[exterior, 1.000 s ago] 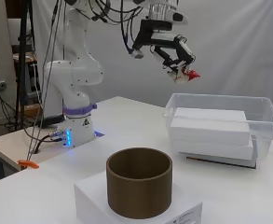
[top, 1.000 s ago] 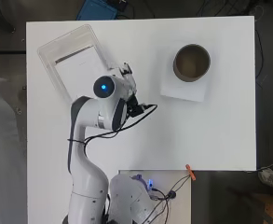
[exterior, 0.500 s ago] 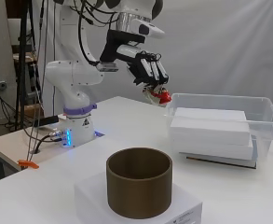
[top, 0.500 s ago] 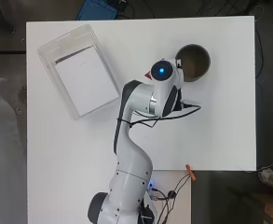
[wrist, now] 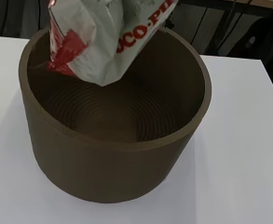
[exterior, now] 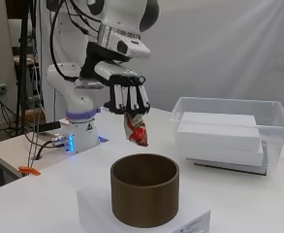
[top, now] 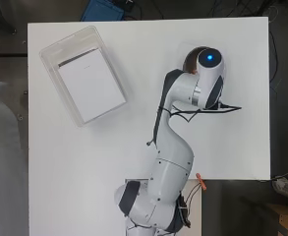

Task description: Teleoperate dual arm-hand system to remove items from a box

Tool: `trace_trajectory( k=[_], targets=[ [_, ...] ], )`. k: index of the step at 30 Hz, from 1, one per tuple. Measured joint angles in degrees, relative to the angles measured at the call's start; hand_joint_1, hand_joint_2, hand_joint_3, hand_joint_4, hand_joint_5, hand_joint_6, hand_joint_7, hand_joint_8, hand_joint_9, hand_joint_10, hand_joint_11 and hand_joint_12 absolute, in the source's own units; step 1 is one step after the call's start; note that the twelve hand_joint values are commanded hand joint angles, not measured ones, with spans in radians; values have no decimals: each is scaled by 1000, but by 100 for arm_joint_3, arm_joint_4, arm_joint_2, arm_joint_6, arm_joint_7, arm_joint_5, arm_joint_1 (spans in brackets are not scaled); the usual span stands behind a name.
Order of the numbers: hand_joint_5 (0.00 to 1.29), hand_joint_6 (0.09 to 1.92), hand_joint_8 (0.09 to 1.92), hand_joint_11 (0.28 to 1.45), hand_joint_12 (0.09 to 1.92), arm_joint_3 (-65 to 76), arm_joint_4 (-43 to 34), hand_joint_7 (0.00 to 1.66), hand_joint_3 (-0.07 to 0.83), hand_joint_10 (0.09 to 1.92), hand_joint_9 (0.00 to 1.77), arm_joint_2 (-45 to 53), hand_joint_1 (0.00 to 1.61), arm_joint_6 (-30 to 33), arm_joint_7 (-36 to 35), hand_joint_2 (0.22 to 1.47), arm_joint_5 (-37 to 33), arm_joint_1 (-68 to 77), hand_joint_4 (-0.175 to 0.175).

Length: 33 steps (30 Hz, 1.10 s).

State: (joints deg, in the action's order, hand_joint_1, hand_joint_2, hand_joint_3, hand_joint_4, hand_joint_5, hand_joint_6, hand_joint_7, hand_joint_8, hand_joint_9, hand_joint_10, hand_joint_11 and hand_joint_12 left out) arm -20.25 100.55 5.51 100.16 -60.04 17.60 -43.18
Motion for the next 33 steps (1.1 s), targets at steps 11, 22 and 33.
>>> trace_trajectory(
  k=[11, 22, 33],
  targets=[
    [38, 87, 87, 442, 159, 362, -1210, 58, -7, 105, 178, 1376, 147, -568, 726, 667, 856, 708, 34],
    [0, 87, 87, 555, 87, 330, -1186, 258, 15, 87, 457, 998, 0, -499, 685, 748, 646, 878, -48],
    [156, 87, 87, 524, 87, -309, -436, 312, 7, 87, 455, -1224, 0, -1043, 875, 772, -56, 1109, -30]
  ],
)
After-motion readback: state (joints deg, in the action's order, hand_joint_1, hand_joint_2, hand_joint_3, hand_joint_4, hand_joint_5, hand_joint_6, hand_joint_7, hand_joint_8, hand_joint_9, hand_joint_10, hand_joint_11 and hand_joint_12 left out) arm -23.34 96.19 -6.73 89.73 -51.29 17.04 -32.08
